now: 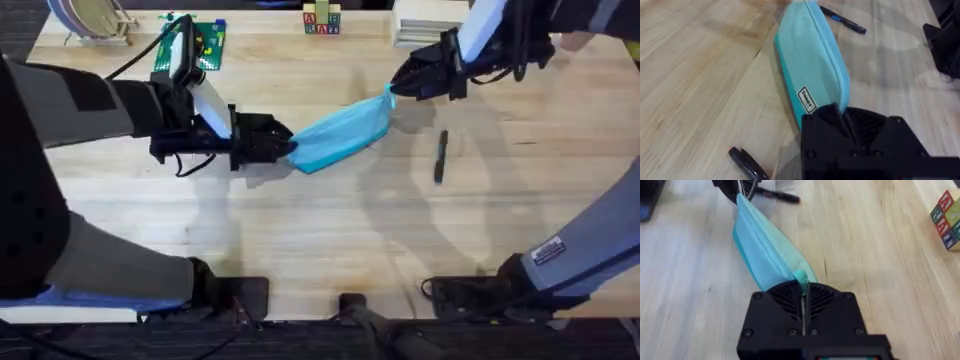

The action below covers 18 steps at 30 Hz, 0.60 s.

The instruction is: Unzip the bag, pick up the pens from the table one at a time and place them inside, then zip the bag closed.

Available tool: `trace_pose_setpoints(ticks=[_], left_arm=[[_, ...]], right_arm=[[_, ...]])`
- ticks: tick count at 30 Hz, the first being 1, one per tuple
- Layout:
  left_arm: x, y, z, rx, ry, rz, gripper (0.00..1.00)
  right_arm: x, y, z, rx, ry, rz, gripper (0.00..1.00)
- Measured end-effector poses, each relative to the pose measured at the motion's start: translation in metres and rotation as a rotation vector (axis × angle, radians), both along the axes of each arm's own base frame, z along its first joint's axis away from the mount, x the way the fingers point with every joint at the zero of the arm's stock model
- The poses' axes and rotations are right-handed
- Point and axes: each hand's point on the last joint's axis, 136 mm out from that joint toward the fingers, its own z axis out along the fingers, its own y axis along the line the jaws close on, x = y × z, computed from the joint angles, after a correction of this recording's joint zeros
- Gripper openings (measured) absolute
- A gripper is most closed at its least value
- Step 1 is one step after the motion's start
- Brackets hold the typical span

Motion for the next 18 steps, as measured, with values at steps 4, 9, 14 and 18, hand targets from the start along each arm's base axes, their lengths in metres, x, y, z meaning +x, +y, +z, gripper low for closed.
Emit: trace_pose_setpoints(ticks=[4, 9, 14, 18], left_arm=[[0.000, 0.000, 0.000, 0.001, 0.000, 0.000, 0.042], [0.000, 0.000, 0.000, 0.002, 0.000, 0.000, 0.042], [0.000, 0.000, 0.000, 0.002, 0.000, 0.000, 0.042], [0.000, 0.000, 0.000, 0.002, 0.000, 0.000, 0.042]], right_arm=[[-0.002, 0.007, 0.007, 0.046, -0.009, 0.015, 0.030], [-0.007, 0.023, 0.010, 0.064, -0.009, 0.055, 0.031], [-0.015, 0.041, 0.011, 0.071, -0.008, 0.104, 0.030], [-0.021, 0.053, 0.011, 0.073, -0.007, 0.137, 0.030]])
